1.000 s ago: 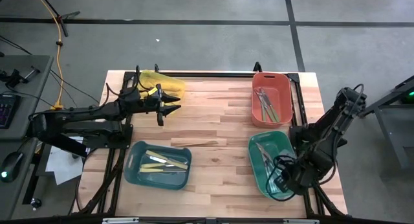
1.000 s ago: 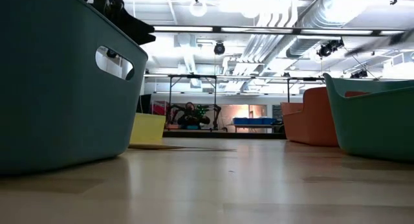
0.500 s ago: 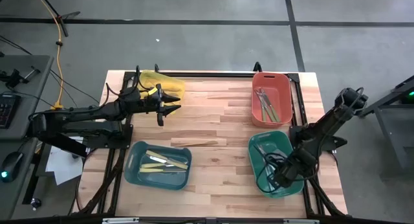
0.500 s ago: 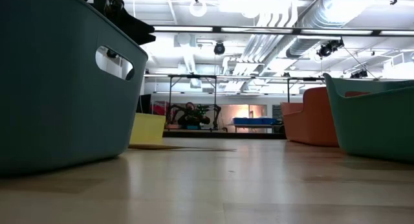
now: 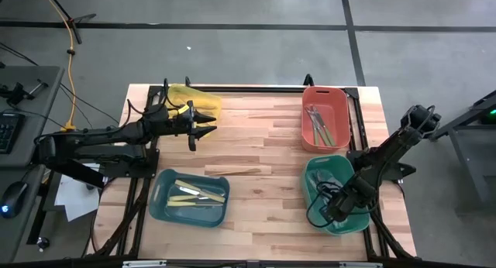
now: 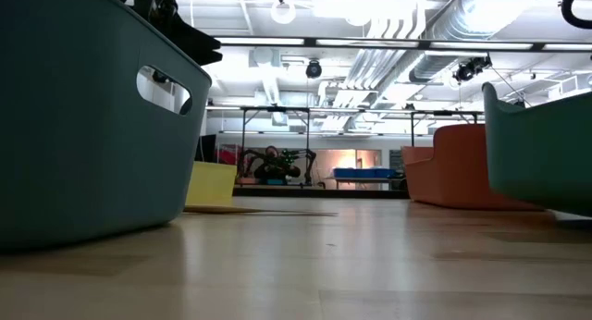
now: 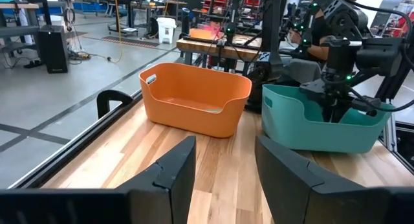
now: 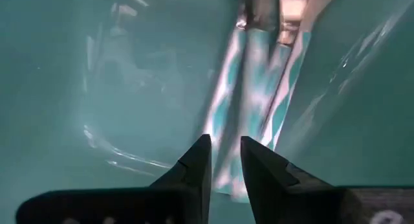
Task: Sort silverware by color (type)
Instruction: Put the patterned green knife into the green bin, then put the gold knife into the yellow bin
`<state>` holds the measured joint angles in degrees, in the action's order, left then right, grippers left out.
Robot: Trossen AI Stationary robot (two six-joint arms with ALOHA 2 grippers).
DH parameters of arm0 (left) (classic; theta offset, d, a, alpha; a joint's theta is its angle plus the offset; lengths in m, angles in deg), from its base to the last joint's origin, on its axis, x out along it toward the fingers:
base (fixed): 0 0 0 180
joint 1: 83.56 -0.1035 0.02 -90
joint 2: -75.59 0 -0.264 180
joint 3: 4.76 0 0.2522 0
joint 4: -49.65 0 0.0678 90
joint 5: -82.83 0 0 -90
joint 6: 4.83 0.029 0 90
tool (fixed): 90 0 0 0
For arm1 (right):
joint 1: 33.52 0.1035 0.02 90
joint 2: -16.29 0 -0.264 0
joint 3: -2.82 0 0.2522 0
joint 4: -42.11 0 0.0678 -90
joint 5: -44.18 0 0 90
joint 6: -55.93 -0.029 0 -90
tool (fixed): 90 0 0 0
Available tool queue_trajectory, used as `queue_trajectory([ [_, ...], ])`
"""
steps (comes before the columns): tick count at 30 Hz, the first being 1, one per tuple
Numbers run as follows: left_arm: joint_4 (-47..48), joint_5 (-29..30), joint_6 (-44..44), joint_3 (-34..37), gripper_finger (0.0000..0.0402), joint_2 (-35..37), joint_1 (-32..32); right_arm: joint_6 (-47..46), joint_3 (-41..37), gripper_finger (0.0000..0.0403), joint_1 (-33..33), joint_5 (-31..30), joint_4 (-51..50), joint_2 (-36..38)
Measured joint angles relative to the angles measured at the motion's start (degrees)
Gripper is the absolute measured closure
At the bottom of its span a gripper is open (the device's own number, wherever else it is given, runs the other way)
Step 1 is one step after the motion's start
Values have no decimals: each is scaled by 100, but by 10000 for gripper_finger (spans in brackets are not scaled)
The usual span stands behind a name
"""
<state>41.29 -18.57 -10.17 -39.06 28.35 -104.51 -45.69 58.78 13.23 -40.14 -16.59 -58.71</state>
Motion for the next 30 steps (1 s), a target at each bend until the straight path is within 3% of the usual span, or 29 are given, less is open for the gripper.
queue_trajectory([
  [15, -3, 0, 0, 0, 252, 0, 0, 160, 4, 330, -176, 195, 289, 174],
  [24, -4, 0, 0, 0, 254, 0, 0, 267, 4, 329, -371, 451, 565, 665],
  [30, -4, 0, 0, 0, 254, 0, 0, 267, 7, 329, -439, 46, 782, 1230],
])
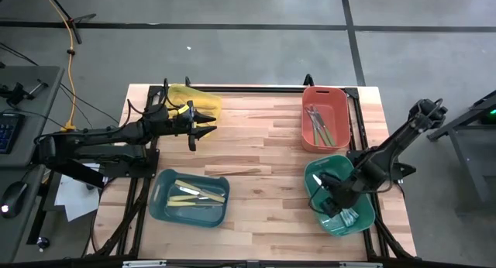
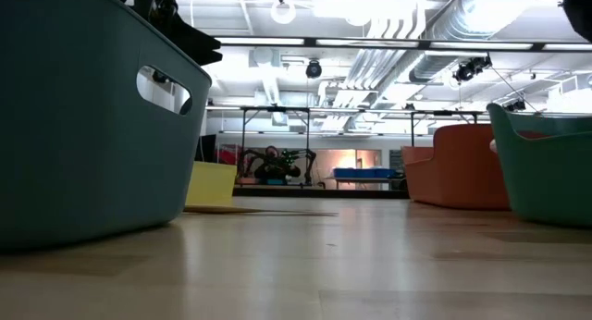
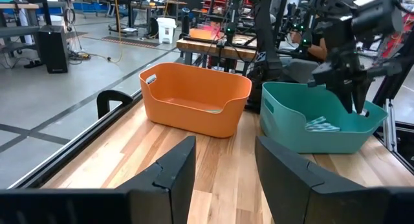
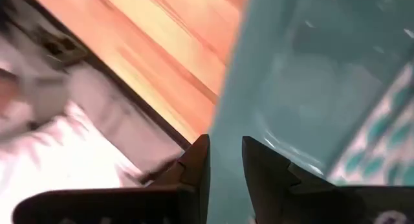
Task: Sort silverware by color (type)
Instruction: Put the gold knife into the yellow bin
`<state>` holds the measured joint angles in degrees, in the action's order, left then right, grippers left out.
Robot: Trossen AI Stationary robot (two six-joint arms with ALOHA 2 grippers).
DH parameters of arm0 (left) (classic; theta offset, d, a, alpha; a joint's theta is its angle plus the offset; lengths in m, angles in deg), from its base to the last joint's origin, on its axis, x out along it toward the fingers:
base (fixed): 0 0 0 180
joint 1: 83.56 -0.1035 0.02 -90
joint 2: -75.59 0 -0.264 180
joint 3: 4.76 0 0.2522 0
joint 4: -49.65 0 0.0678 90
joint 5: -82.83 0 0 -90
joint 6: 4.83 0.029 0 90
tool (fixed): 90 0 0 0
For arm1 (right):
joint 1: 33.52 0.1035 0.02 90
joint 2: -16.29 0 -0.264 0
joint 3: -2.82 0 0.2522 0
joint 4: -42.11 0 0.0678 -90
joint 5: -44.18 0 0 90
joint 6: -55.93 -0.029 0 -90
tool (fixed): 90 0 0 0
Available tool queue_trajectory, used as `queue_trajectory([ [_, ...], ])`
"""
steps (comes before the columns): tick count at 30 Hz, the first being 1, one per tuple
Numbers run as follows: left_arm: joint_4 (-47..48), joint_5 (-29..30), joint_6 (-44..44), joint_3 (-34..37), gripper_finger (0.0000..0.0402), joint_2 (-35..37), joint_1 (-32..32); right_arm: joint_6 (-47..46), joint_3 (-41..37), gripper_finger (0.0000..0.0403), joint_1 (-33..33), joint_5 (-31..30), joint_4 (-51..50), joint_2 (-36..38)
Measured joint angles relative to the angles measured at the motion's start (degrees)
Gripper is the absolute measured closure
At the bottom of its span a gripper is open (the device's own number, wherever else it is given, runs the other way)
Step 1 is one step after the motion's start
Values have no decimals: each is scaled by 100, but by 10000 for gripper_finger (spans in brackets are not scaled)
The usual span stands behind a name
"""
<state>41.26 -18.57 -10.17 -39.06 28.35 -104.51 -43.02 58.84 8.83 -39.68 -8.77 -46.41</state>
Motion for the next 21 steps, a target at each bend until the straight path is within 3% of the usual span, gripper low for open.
queue_trajectory([
  [5, 2, 0, 0, 0, 254, 0, 0, 327, 0, 329, 1, -1120, 440, 316],
  [8, 2, 0, 0, 0, 254, 0, 0, 880, 0, 329, -51, -2163, 1068, 309],
  [13, -4, 0, 0, 0, 254, 0, -1, 3259, 0, 329, -563, -3628, 2762, -1],
  [17, -9, 0, 0, 0, 254, 0, -1, 5460, 9, 329, -1242, -3619, 4178, -472],
  [21, -7, 0, -54, 0, 254, 0, 0, 6735, 9, 329, -2066, -3275, 4758, -1033],
])
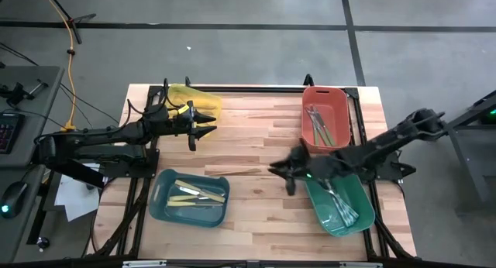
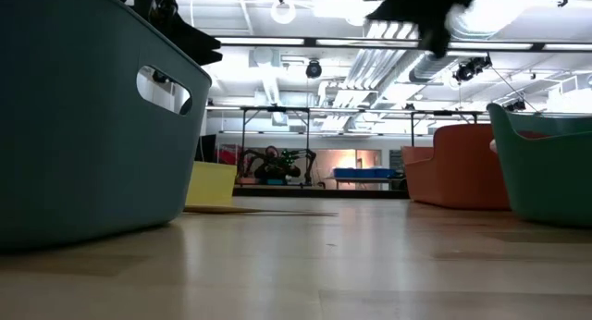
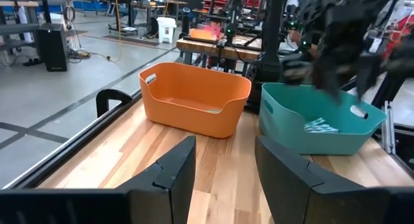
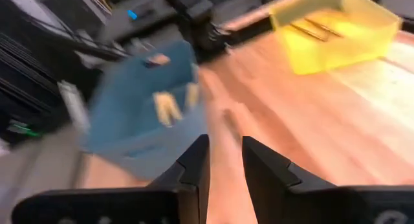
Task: Sort silverware by color (type)
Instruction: Put the gold knife into the yellow bin
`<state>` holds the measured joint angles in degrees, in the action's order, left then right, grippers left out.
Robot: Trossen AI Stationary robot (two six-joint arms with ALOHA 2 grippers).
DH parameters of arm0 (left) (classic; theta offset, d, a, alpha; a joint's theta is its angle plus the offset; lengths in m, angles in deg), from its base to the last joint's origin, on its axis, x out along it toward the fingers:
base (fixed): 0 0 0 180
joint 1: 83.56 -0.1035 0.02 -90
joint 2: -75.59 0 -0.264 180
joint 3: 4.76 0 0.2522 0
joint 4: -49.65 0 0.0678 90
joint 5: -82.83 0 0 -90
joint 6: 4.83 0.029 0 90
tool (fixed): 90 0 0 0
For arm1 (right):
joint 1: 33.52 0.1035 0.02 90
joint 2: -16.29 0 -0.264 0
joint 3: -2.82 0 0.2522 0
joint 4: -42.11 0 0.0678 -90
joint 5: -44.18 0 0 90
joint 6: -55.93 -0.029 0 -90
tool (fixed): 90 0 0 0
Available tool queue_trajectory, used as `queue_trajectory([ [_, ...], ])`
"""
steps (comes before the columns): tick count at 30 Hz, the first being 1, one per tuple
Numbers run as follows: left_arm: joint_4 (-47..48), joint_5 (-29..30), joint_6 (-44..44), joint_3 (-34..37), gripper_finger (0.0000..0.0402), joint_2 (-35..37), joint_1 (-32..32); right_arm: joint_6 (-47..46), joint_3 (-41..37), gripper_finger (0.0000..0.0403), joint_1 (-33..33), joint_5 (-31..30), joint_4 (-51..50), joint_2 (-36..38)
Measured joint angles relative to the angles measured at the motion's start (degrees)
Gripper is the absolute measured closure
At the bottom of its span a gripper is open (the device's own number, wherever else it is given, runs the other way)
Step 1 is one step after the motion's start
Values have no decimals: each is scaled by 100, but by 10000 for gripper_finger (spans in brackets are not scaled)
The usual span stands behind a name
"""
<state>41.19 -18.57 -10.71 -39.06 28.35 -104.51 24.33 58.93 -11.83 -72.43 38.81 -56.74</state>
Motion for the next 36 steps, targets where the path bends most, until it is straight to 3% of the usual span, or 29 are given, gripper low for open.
queue_trajectory([
  [7, 0, 0, -134, 0, 254, 0, 0, 890, -2, 285, -1384, 1381, 781, -1181],
  [13, -4, 2, -136, 0, 254, 0, -2, 2286, 39, 233, -1842, 2809, 1336, -2095],
  [20, 7, 2, -138, 0, 254, -2, -2, 3383, 1112, 234, -1712, 2890, 628, -3371],
  [26, 94, 2, -145, 0, 252, -2, -2, 3932, 2121, 236, -1681, 2364, -470, -4090],
  [36, 212, 2, -145, 0, 252, -2, -2, 3943, 2513, 236, -1757, 2414, -379, -4638],
])
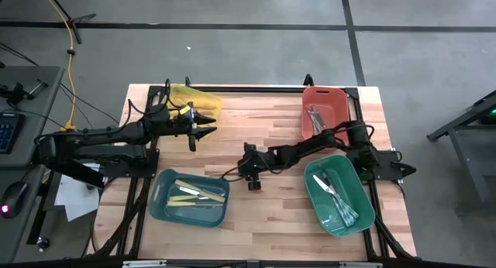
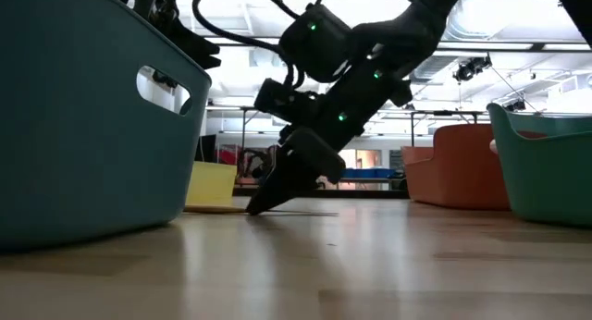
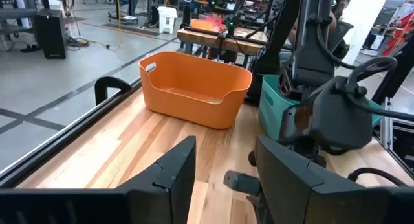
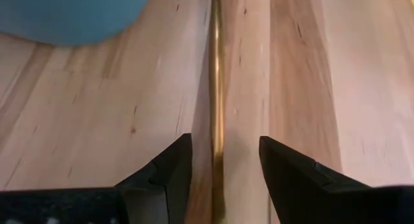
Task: Sort silverware by color (type)
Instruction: Put the gold knife into the yellow bin
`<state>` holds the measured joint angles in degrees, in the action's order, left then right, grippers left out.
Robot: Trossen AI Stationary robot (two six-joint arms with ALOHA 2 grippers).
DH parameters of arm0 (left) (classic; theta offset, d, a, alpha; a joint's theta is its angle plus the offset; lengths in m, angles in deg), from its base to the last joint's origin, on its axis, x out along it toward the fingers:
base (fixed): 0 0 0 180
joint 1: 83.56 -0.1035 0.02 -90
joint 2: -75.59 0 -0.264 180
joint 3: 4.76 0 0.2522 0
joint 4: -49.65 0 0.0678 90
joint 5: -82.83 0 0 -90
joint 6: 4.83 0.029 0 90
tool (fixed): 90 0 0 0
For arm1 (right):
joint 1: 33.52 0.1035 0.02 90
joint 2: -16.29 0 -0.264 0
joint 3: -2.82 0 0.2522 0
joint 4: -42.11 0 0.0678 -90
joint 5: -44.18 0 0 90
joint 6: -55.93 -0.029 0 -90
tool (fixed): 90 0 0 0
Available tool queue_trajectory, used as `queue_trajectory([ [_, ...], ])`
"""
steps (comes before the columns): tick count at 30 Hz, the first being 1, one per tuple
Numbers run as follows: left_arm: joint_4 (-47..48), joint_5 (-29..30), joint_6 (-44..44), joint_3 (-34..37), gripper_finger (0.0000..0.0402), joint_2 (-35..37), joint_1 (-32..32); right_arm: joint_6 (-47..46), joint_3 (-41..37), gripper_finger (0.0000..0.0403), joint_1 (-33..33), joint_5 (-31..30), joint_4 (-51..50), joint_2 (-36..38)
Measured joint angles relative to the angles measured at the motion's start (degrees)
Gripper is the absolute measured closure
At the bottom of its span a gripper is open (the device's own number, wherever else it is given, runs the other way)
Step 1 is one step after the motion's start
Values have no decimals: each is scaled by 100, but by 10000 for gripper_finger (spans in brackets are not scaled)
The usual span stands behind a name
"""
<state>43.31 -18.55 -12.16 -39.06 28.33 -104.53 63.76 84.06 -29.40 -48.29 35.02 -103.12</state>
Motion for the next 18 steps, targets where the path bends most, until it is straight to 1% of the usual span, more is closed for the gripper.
queue_trajectory([
  [3, 0, 0, 0, 0, 252, 0, 2, -45, 3, 242, 2, -82, -42, -16],
  [5, -7, 0, 0, 0, 252, 0, 1, -47, 3, 258, 9, -110, -85, -17],
  [7, -5, 0, 0, 0, 253, 0, 0, -100, 3, 286, 11, -87, -147, -18],
  [11, -9, 0, 0, 0, 254, 0, 0, -447, 23, 372, -58, 102, -444, -13],
  [12, -11, 0, 0, 0, 254, 0, 0, -542, 23, 386, -96, 171, -529, -11],
  [13, -10, 0, 0, 0, 254, 0, 0, -618, 23, 393, -127, 266, -577, -9],
  [16, -11, 0, 0, 0, 255, 0, 2, -793, 23, 386, -151, 269, -626, -9],
  [18, -11, 0, 0, 0, 254, 0, 0, -799, 19, 395, -151, 269, -620, -11],
])
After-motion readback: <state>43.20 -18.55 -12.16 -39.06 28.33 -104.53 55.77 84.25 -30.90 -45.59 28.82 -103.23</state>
